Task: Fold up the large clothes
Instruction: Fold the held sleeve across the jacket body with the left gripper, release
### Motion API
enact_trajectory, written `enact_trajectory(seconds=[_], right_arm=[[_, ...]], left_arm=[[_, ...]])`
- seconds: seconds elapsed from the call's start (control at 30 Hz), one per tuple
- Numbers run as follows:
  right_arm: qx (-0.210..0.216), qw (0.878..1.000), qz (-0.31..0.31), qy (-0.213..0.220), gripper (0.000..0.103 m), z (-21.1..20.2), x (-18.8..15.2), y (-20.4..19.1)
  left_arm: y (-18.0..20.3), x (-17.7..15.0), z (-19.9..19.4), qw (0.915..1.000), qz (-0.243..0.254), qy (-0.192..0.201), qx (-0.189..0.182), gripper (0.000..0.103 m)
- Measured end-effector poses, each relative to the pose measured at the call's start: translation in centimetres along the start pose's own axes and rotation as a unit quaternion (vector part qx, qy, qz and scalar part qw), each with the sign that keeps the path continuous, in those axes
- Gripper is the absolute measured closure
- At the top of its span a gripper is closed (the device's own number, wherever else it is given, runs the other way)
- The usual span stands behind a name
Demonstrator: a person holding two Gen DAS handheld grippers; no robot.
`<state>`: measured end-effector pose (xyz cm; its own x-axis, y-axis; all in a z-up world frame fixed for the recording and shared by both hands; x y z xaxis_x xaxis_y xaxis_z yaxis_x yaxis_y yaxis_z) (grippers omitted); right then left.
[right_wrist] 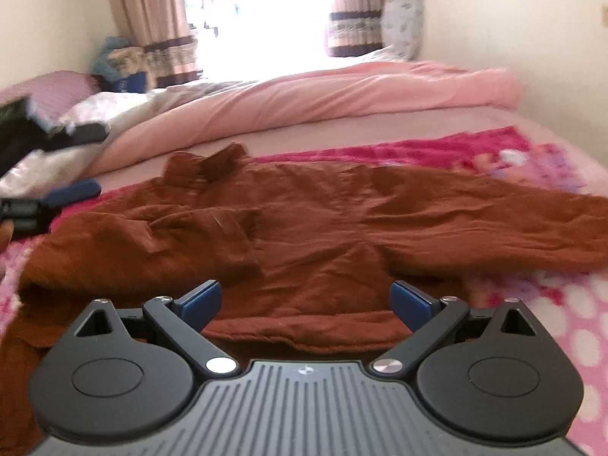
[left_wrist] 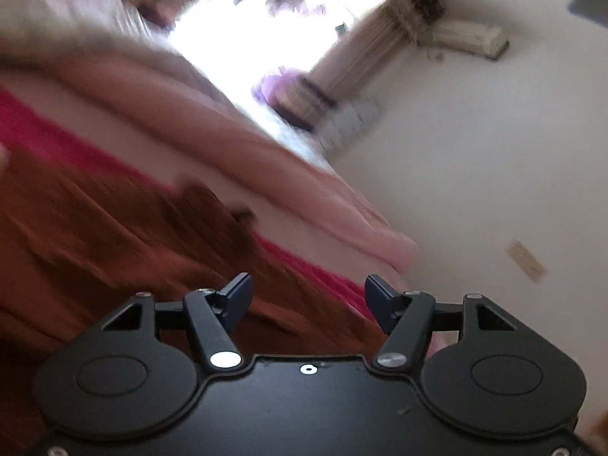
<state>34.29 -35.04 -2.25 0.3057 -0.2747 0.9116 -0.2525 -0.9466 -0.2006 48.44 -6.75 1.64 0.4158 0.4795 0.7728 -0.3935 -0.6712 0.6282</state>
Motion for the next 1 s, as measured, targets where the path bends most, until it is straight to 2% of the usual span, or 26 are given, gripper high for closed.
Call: enact_trajectory(seconds=[0.07, 0.13, 0.2, 0.27, 0.37, 0.4, 0.43, 0.47, 0.5, 0.57, 0.63, 0.67, 0.77, 0.87, 0.93, 1.0], right_arm=[[0.049, 0.997, 0.054, -0.023, 0.0, 2.0, 0.1, 0.2], [0.088, 0.987, 0.128, -0.046, 0.0, 4.5, 0.0, 0.6], [0.095, 0.973, 0.198, -0.065, 0.0, 7.3, -0.3, 1.4], [0.081, 0.963, 0.243, -0.081, 0.002, 10.2, -0.9, 1.8], [0.07, 0.95, 0.283, -0.112, 0.026, 13.4, -2.3, 1.6], [0.076, 0.948, 0.291, -0.105, 0.045, 13.7, -2.4, 1.3], [0.089, 0.945, 0.295, -0.105, 0.078, 13.9, -2.4, 0.8], [0.098, 0.942, 0.3, -0.111, 0.087, 14.0, -2.2, 0.5], [0.1, 0.943, 0.298, -0.107, 0.089, 13.6, -1.6, 0.2], [0.106, 0.954, 0.272, -0.066, 0.091, 11.9, 0.0, -0.2], [0.097, 0.962, 0.252, -0.042, 0.091, 10.5, 0.9, -0.2], [0.085, 0.964, 0.249, -0.038, 0.091, 10.2, 0.8, 0.1], [0.057, 0.971, 0.228, -0.053, 0.09, 11.7, -0.2, 1.4], [0.045, 0.967, 0.232, -0.096, 0.078, 13.2, -2.6, 2.8], [0.055, 0.964, 0.246, -0.087, 0.074, 12.9, -3.1, 3.3], [0.043, 0.966, 0.24, -0.08, 0.063, 11.9, -2.4, 3.4]], left_arm=[[-2.3, 2.2, -2.1, 0.9982, 0.016, 0.032, 0.049, 0.037], [-5.3, 3.5, -3.8, 0.9949, 0.01, 0.041, 0.091, 0.037], [-7.6, 3.8, -4.7, 0.9914, -0.001, 0.041, 0.125, 0.037], [-9.3, 3.5, -4.7, 0.9891, -0.012, 0.034, 0.143, 0.037], [-10.2, 2.6, -4.1, 0.9901, -0.027, 0.021, 0.136, 0.037], [-10.1, 2.5, -4.1, 0.9908, -0.028, 0.018, 0.131, 0.037], [-10.3, 2.9, -4.4, 0.9915, -0.028, 0.016, 0.126, 0.037], [-10.1, 2.9, -4.4, 0.9929, -0.025, 0.014, 0.115, 0.037], [-9.6, 2.7, -4.1, 0.9943, -0.019, 0.014, 0.104, 0.037], [-9.3, 2.6, -3.5, 0.9944, -0.007, 0.006, 0.105, 0.037], [-10.7, 1.9, -2.0, 0.9917, 0.001, -0.007, 0.129, 0.037], [-11.6, 1.3, -1.3, 0.9873, 0.007, -0.02, 0.157, 0.037], [-14.3, -0.3, -0.4, 0.9768, 0.026, -0.054, 0.206, 0.037], [-15.5, -1.1, -0.3, 0.9792, 0.035, -0.057, 0.192, 0.036], [-14.8, -0.8, -0.3, 0.977, 0.05, -0.065, 0.197, 0.036], [-14.0, -0.3, -0.3, 0.9764, 0.054, -0.069, 0.198, 0.037]])
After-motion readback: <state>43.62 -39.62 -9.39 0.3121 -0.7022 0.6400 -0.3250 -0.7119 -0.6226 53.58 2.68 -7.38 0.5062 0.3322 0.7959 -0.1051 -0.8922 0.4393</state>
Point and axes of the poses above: each gripper's, at about its wrist camera, not at the fingertips, and z roughly the way its jaws point, y to its right, x to its top, the point moved 4 cm from there along z, roughly the way its jaws point, and after that the axes turned 13 degrees about y, right-handed, at the moved point
